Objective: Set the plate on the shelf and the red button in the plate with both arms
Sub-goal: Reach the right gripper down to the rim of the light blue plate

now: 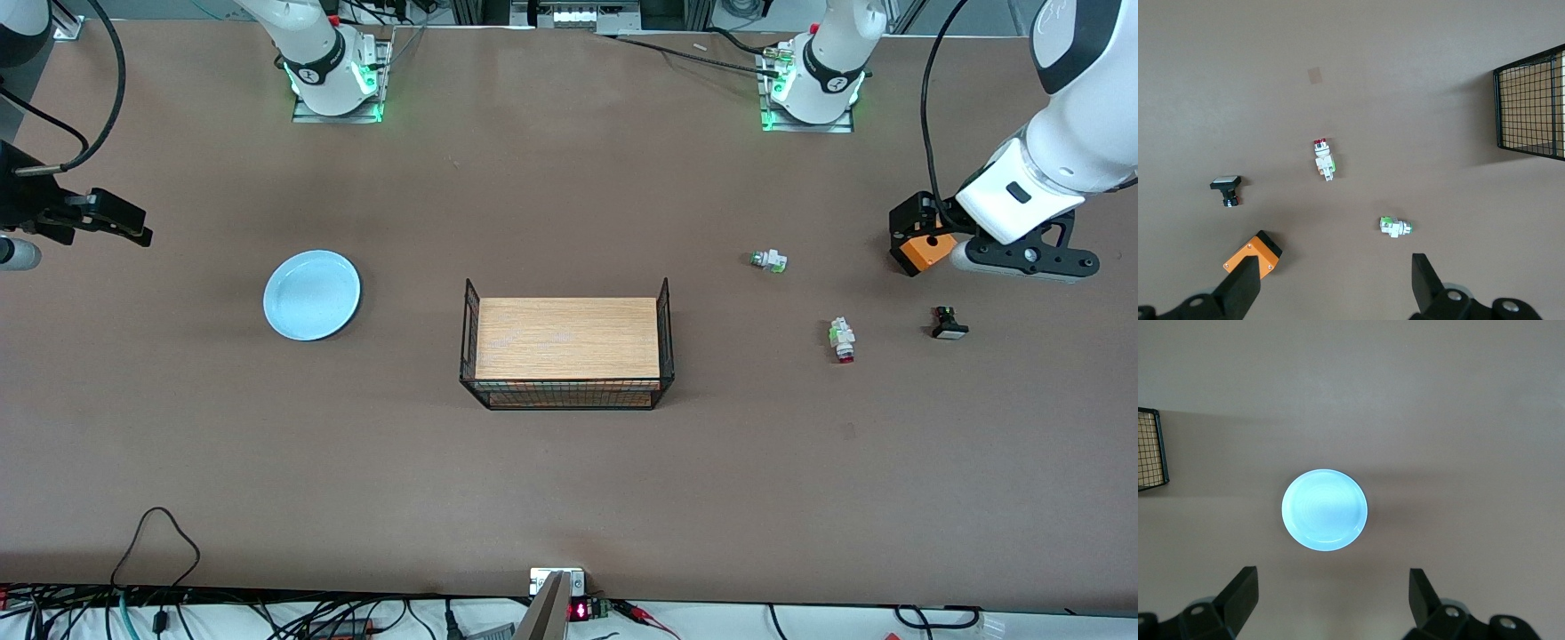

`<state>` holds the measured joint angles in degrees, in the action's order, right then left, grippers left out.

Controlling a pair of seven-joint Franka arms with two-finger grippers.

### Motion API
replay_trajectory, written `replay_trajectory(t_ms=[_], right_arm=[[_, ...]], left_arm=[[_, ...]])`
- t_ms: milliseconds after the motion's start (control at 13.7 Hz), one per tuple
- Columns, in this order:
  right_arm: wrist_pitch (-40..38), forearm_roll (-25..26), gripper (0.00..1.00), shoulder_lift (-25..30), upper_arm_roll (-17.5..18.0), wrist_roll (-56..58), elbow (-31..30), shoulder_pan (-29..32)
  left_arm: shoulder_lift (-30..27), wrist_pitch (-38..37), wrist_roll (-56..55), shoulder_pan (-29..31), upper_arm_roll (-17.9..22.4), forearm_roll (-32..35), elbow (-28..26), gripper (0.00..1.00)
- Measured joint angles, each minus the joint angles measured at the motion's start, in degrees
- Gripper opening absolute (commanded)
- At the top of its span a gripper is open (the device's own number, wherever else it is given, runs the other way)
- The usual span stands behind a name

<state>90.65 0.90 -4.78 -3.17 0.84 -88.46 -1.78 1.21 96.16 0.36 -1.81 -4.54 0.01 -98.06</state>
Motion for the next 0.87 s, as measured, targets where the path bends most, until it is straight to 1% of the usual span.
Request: replay_trajectory(t_ms=[583,728,874], right_arm=[[-0.1,0.0,1.00,-0.2,0.1,0.0,0.0,0.0],[-0.3,0.0,1.00,-1.5,0.1,0.0,-0.3,-0.1],[0.0,0.0,1.00,-4.5,0.1,-0.1,-0.7,-0.2]], left_arm=[[0.0,0.0,0.0,0.0,0.0,0.0,0.0,1.00],[0.0,0.0,0.0,0.0,0.0,0.0,0.0,1.00],[0.0,0.0,0.0,0.0,0.0,0.0,0.0,1.00]])
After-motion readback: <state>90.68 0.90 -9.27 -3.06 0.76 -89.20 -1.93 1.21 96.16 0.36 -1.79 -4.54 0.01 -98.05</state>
